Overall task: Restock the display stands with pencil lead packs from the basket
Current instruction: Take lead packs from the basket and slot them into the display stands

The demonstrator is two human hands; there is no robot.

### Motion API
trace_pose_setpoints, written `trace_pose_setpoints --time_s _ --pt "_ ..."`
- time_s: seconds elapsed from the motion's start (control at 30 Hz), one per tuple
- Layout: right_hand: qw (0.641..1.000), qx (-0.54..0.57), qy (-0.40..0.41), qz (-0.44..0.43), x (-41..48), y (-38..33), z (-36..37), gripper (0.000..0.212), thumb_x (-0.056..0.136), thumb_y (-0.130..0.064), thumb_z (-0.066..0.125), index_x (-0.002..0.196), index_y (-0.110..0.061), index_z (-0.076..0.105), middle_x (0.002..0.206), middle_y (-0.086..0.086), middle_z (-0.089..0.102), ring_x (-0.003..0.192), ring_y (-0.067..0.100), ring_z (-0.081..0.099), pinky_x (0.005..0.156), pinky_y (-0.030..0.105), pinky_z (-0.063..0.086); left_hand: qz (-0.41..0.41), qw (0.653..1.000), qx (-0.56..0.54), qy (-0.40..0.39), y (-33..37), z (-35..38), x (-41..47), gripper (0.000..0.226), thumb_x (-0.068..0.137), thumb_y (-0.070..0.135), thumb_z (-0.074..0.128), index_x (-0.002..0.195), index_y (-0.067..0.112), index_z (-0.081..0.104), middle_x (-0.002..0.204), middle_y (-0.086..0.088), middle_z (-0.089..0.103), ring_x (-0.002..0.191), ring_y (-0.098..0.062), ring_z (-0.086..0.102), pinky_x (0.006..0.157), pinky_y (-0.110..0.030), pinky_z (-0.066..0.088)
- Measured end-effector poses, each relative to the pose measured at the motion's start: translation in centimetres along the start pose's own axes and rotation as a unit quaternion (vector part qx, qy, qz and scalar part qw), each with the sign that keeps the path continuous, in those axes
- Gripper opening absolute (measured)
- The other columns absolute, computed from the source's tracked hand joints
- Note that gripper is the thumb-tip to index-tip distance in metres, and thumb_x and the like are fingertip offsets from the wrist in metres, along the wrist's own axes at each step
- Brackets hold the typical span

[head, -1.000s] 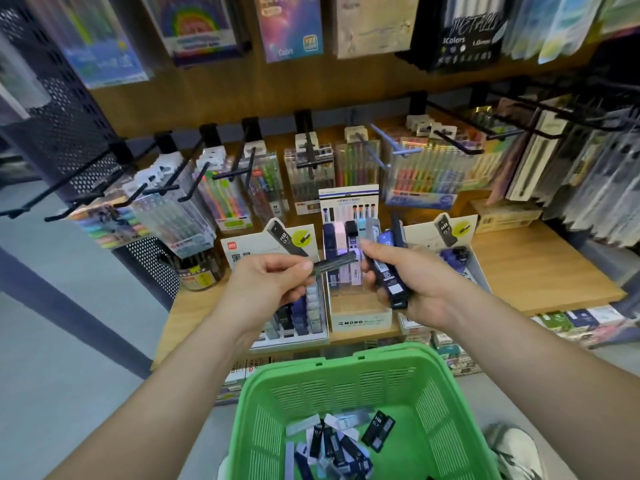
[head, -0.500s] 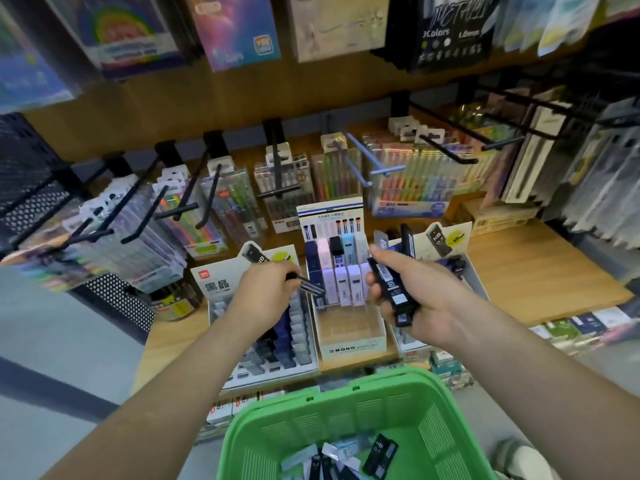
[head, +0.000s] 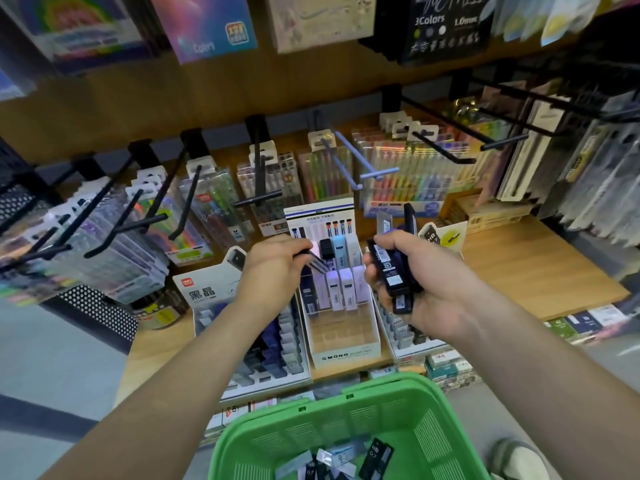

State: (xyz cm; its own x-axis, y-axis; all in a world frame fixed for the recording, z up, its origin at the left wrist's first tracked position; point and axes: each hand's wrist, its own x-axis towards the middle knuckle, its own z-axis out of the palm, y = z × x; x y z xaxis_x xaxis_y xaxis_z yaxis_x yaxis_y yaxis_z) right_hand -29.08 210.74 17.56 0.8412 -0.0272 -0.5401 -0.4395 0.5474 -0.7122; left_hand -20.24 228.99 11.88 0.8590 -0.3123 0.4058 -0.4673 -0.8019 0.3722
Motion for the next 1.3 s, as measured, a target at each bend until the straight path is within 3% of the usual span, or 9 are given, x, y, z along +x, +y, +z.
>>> trace_pose_setpoints --time_s 0.13,0.3,0.73,0.87,0.97,1.13,1.3 --pt "1.000 -0.002 0.004 -0.004 0.0 -0.1 0.0 0.012 0.092 -0.021 0.066 0.087 -0.012 0.062 0.064 0.004 0.065 0.048 0.014 0.059 0.036 0.018 0.039 0.023 0.998 0.045 -0.029 -1.1 -0.9 -1.3 0.019 0.087 0.013 0.068 0.105 0.012 0.074 0.096 -0.005 0.071 0.091 -0.022 0.063 0.081 -0.019 0.037" --pt "1.000 0.000 -0.019 0.005 -0.3 0.1 0.3 0.016 0.090 -0.026 0.069 0.086 -0.012 0.062 0.062 0.005 0.063 0.048 0.013 0.058 0.033 0.017 0.035 -0.003 0.990 0.065 -0.124 -1.5 0.3 -2.6 0.025 0.093 0.017 0.061 0.117 0.014 0.069 0.108 -0.006 0.068 0.101 -0.024 0.060 0.091 -0.031 0.045" --pt "1.000 -0.023 -0.005 0.008 -0.5 -0.1 0.2 0.009 0.089 -0.016 0.063 0.085 -0.012 0.055 0.054 0.006 0.061 0.049 0.014 0.057 0.040 0.018 0.036 -0.010 0.990 0.017 -0.141 -1.6 0.6 -2.9 0.021 0.091 0.009 0.062 0.110 0.011 0.071 0.106 -0.005 0.068 0.101 -0.022 0.059 0.093 -0.029 0.044" --pt "0.999 -0.040 -0.005 -0.006 -0.2 0.2 0.3 0.006 0.091 -0.014 0.063 0.093 -0.008 0.063 0.063 0.007 0.066 0.051 0.013 0.059 0.036 0.016 0.035 0.009 0.990 0.026 -0.138 -1.3 0.9 -3.0 0.019 0.090 0.010 0.063 0.105 0.013 0.072 0.099 -0.003 0.068 0.094 -0.021 0.059 0.085 -0.029 0.047" --pt "0.998 -0.061 0.001 -0.018 0.2 0.6 0.4 0.017 0.092 -0.012 0.063 0.105 -0.002 0.066 0.070 0.006 0.070 0.050 0.011 0.058 0.033 0.016 0.032 0.023 0.986 0.048 -0.160 -1.5 1.6 -3.6 0.016 0.089 0.014 0.064 0.102 0.016 0.072 0.096 -0.001 0.068 0.089 -0.020 0.061 0.081 -0.032 0.050" --pt "0.996 -0.078 0.014 -0.033 0.6 0.9 0.6 0.018 0.088 -0.015 0.070 0.102 -0.003 0.070 0.081 0.007 0.074 0.056 0.013 0.053 0.034 0.017 0.032 0.023 0.975 0.083 -0.202 -2.1 3.8 -5.1 0.010 0.089 0.024 0.065 0.098 0.021 0.068 0.093 -0.001 0.070 0.089 -0.022 0.061 0.073 -0.031 0.048" --pt "0.997 -0.063 0.022 -0.036 0.6 1.0 0.7 0.027 0.086 -0.012 0.072 0.111 -0.003 0.067 0.087 0.010 0.074 0.057 0.016 0.060 0.033 0.017 0.033 0.042 0.968 0.142 -0.201 -2.6 5.9 -6.2 0.017 0.089 0.023 0.061 0.104 0.018 0.067 0.101 0.000 0.060 0.100 -0.021 0.047 0.082 -0.037 0.049"
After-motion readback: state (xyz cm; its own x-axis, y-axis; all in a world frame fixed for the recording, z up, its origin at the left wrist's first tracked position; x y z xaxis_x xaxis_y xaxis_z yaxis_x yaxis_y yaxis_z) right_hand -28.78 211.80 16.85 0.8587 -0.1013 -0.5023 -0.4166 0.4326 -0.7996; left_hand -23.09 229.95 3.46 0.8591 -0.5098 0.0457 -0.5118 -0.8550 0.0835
